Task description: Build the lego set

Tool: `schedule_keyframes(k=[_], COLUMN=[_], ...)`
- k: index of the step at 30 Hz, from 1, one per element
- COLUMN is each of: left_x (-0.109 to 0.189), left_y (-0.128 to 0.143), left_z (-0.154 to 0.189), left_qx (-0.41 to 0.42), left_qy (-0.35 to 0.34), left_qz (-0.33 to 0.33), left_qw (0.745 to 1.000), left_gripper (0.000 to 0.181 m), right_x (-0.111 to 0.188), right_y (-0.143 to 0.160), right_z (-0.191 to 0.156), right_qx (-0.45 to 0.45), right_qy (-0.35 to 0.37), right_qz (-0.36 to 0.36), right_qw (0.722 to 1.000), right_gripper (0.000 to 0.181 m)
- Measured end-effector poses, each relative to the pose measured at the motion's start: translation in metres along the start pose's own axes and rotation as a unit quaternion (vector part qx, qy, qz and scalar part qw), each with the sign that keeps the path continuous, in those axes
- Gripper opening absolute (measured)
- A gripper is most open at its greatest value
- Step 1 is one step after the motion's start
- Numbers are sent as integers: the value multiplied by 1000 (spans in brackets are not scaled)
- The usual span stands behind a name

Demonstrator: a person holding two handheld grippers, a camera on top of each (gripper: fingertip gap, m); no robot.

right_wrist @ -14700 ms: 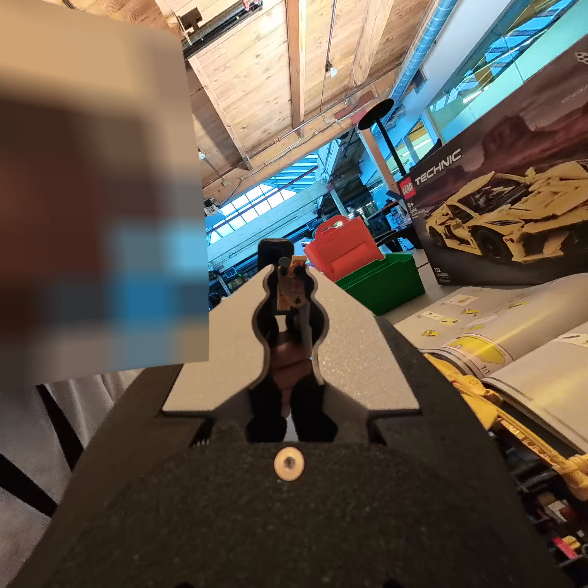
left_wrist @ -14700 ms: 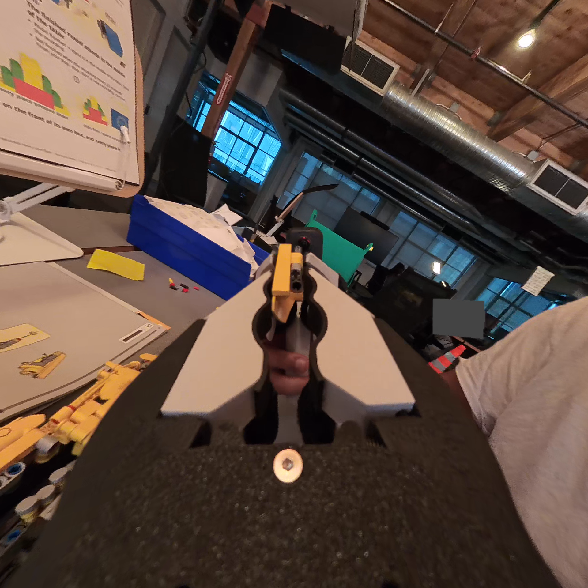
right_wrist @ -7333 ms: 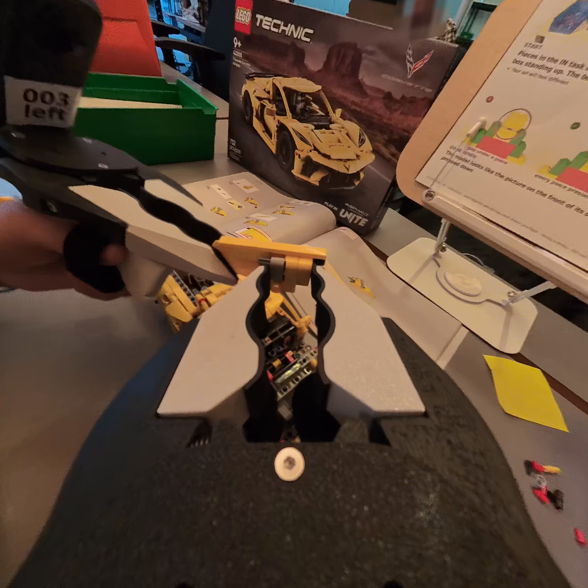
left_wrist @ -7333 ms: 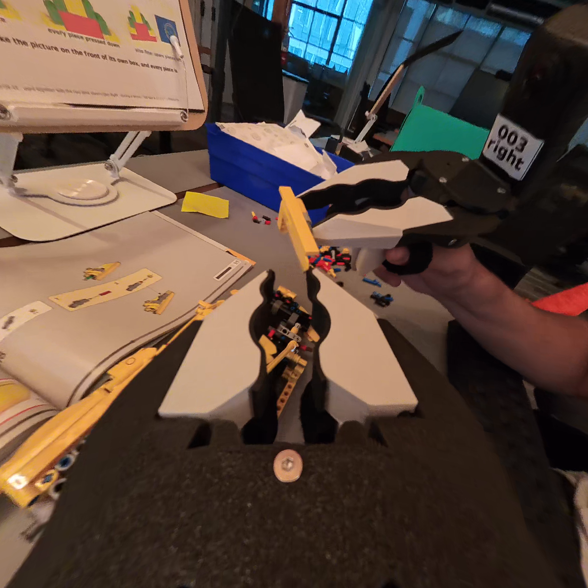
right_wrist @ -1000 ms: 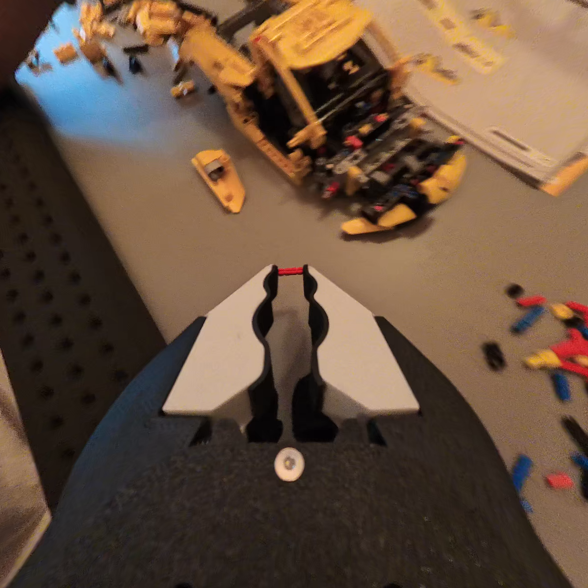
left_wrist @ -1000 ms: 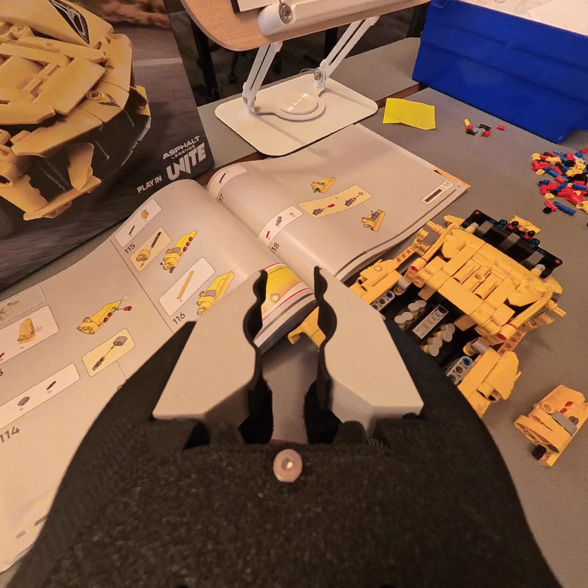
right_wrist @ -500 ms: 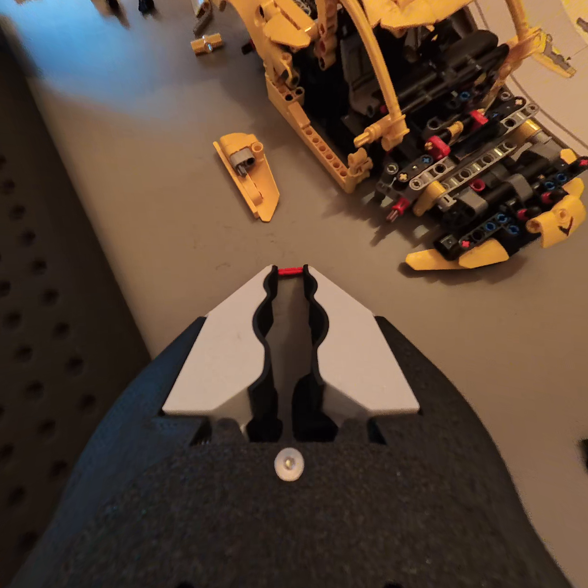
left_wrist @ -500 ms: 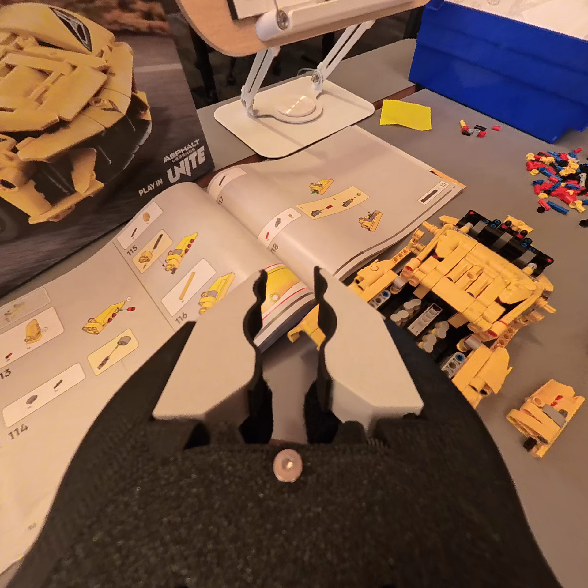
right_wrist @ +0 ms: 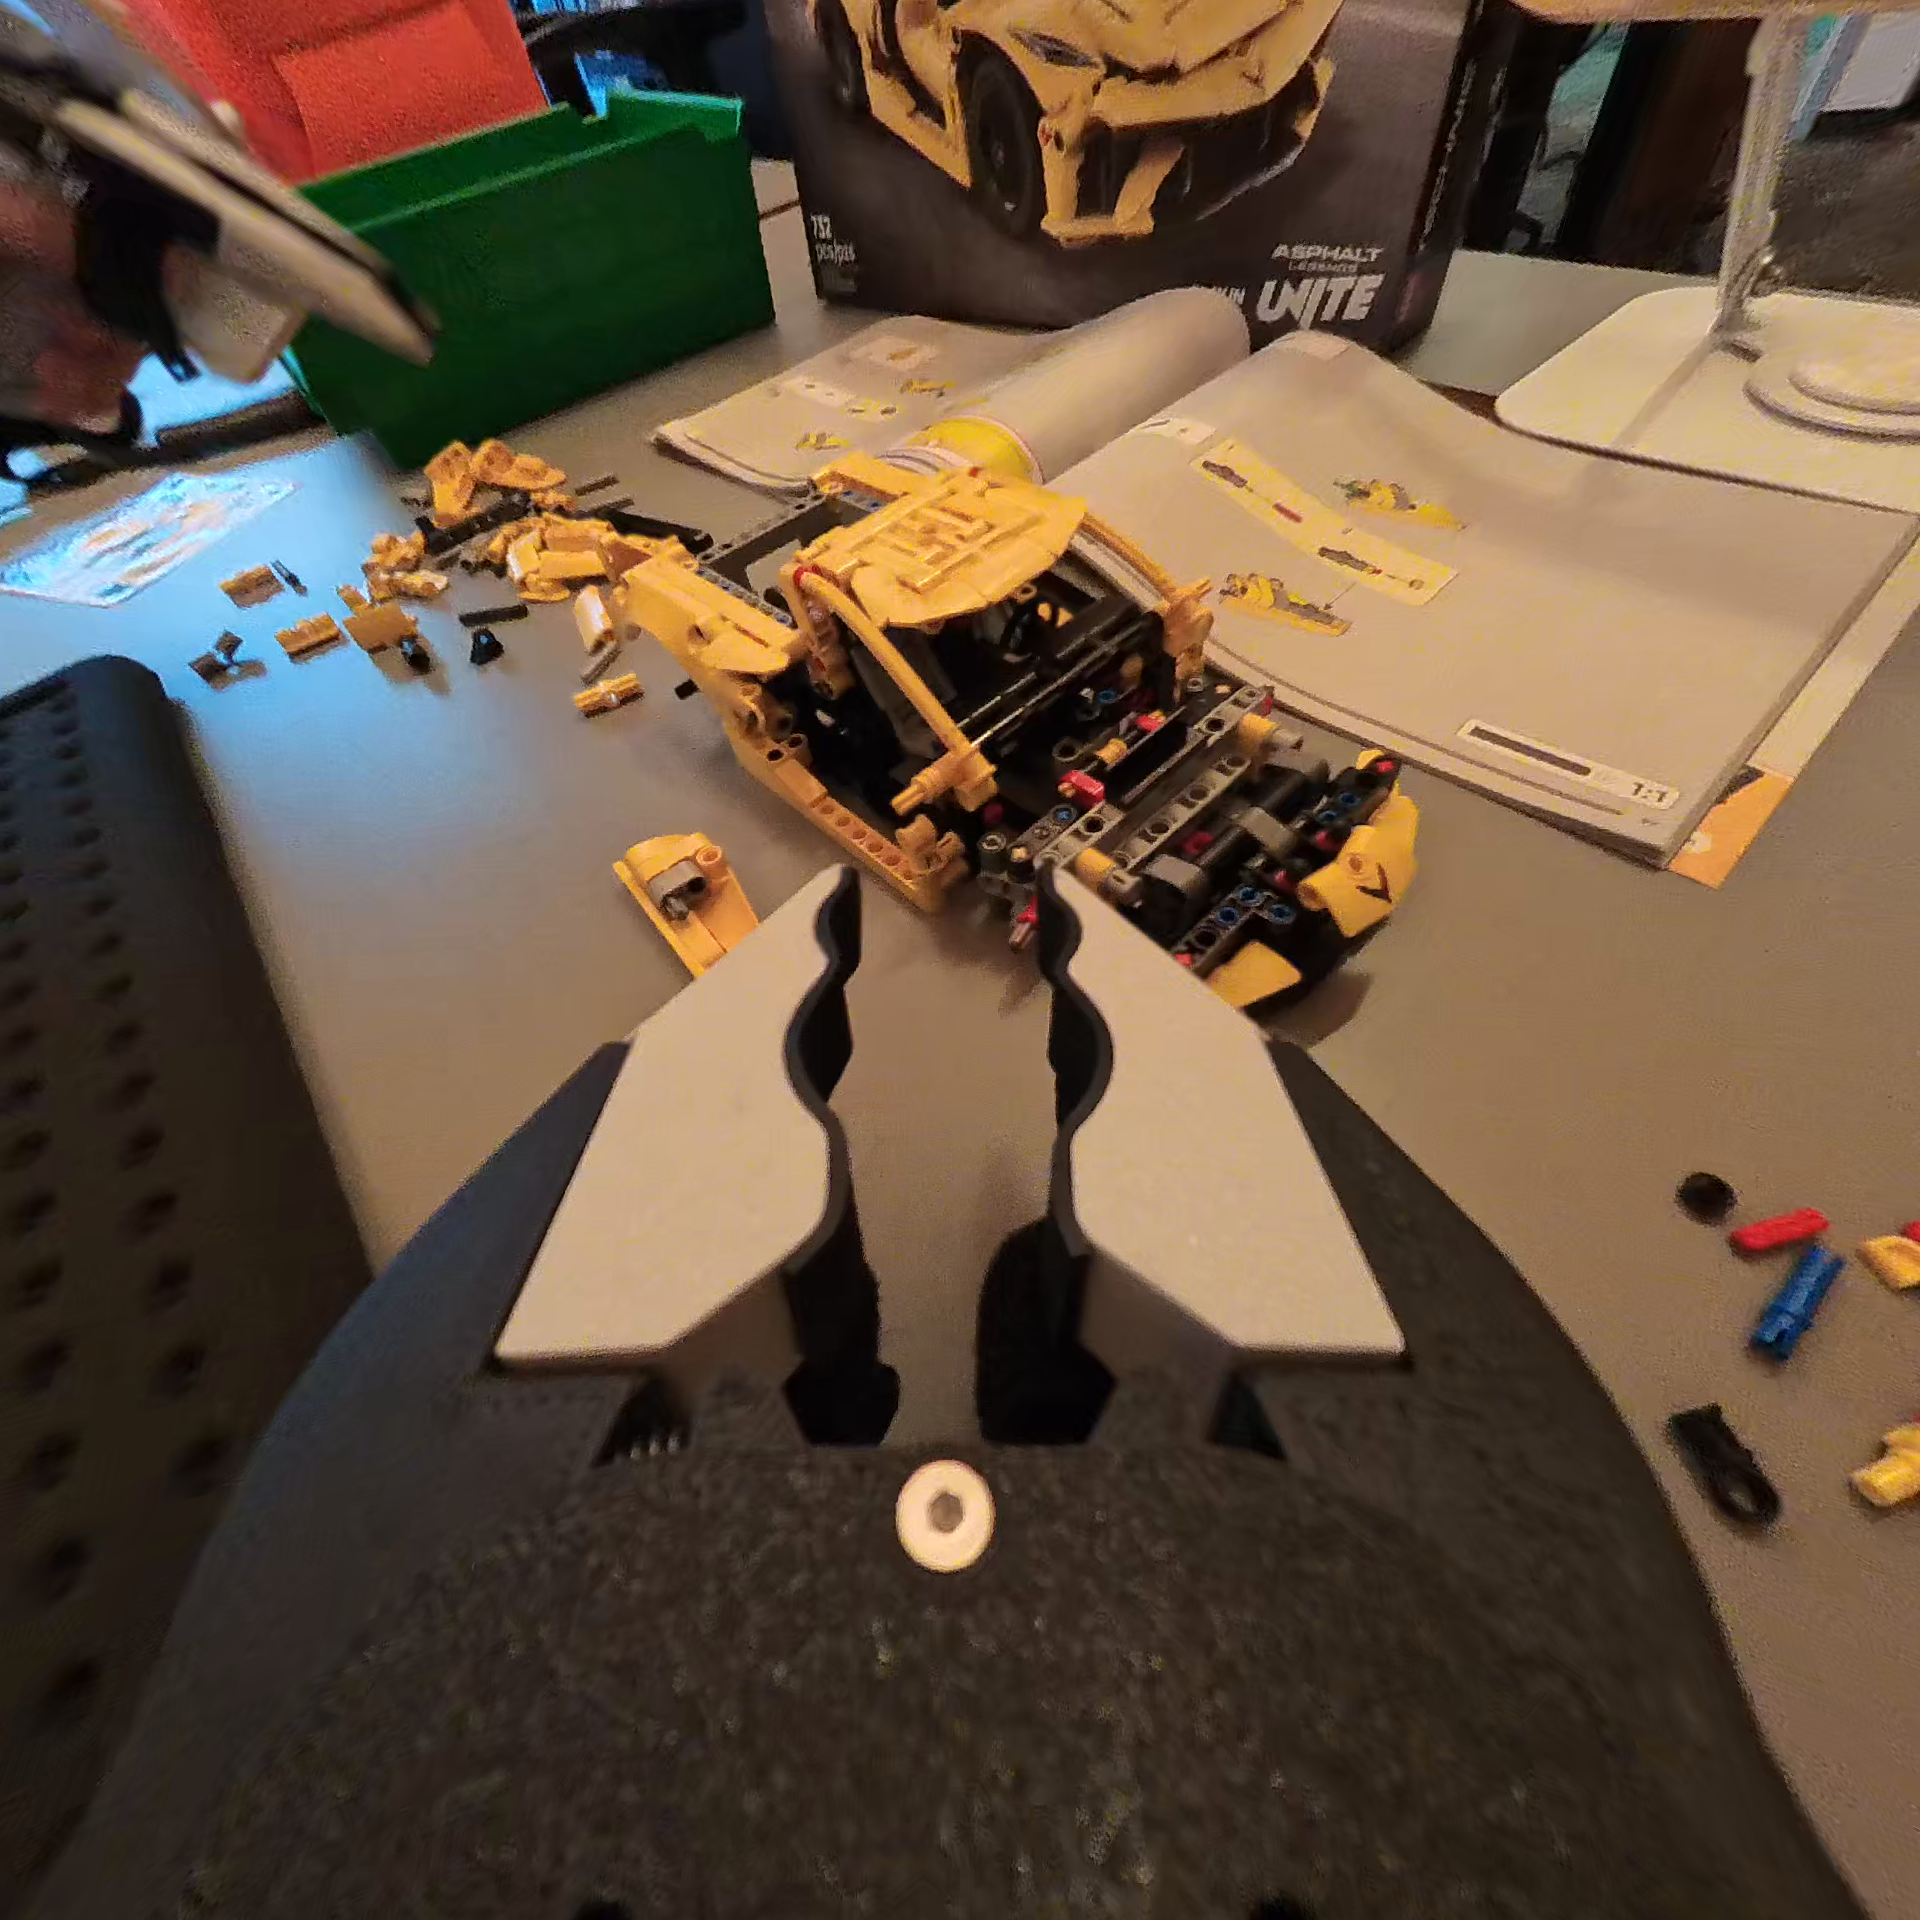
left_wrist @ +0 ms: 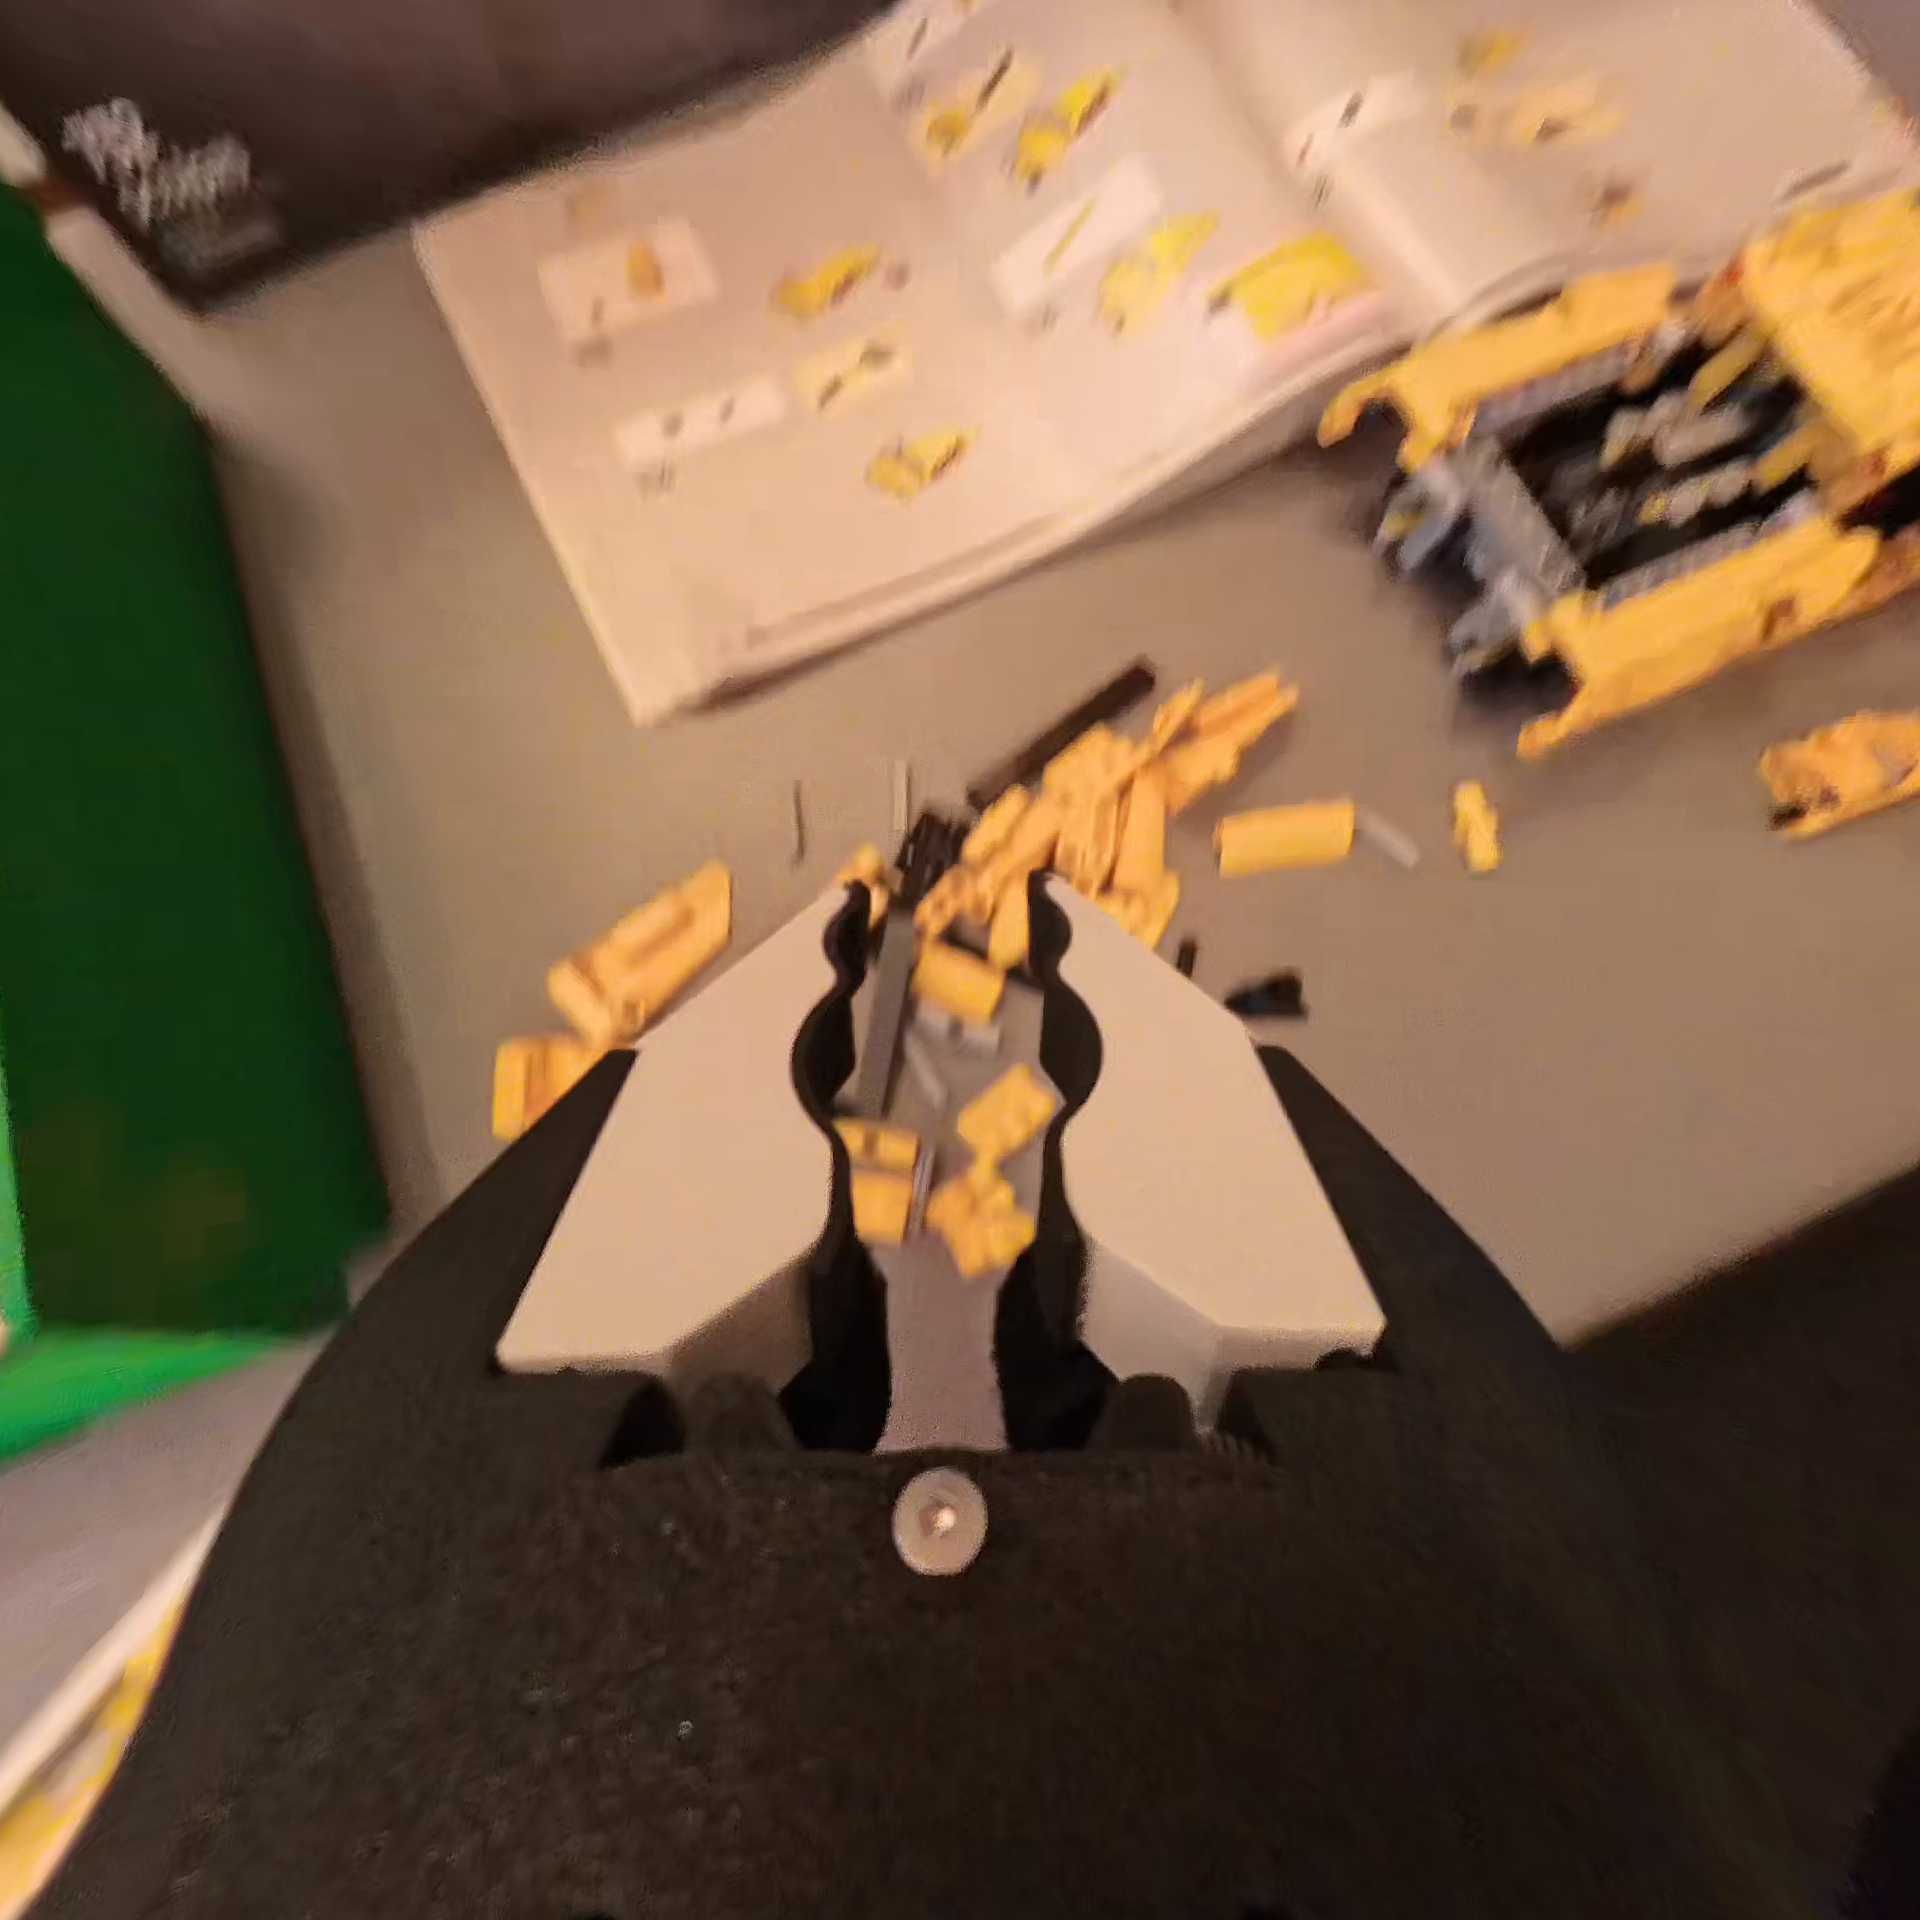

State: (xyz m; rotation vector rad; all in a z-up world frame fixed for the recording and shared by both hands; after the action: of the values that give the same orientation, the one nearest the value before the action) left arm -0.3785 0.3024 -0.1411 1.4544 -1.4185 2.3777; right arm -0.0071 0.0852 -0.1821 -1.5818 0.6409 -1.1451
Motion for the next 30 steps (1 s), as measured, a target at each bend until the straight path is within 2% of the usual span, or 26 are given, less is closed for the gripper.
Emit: schedule_keyframes(k=[5, 10, 14, 16, 18, 20, 24, 30], left_x=[25, 30, 28, 20, 8, -8, -26, -30], left_y=[67, 102, 99, 84, 70, 64, 61, 66], left_z=[-1, -7, 4, 13, 11, 4, 6, -8], left_qx=[-12, -27, -41, -46, -55, -50, -33, -109], left_qy=[-8, -70, -38, -2, -3, -9, 31, -20], left_qz=[-27, -64, -30, 10, 31, 5, -13, -11], left_qw=[1000, 995, 998, 999, 998, 999, 999, 994], left_gripper=[30, 30, 30, 30, 30, 30, 30, 30], right_x=[-1, -7, -7, -7, -7, -7, -3, -3], right_y=[3, 8, 7, 7, 7, 7, 6, 7], right_z=[3, -4, -4, -2, 0, 1, 4, 9], right_qx=[-23, 12, 22, 13, 6, 0, -14, -45], right_qy=[-15, -15, -10, -11, -12, -14, -9, -23], right_qz=[-3, -33, -29, -30, -30, -29, -17, -13], right_qw=[1000, 999, 999, 999, 999, 999, 1000, 999], right_gripper=[31, 28, 25, 24, 24, 24, 24, 23])
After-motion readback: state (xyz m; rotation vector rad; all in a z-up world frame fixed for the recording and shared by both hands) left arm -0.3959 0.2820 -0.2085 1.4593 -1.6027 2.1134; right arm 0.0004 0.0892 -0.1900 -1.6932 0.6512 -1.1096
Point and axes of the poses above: each gripper's, where its closed fingertips meet, x back along the fingers, y out of its underside, z = x × y across the jaws, the point moved 6 cm from there along x, back along the fingers, and after that the axes turned 8 degrees about x, right-handed, at the moved point
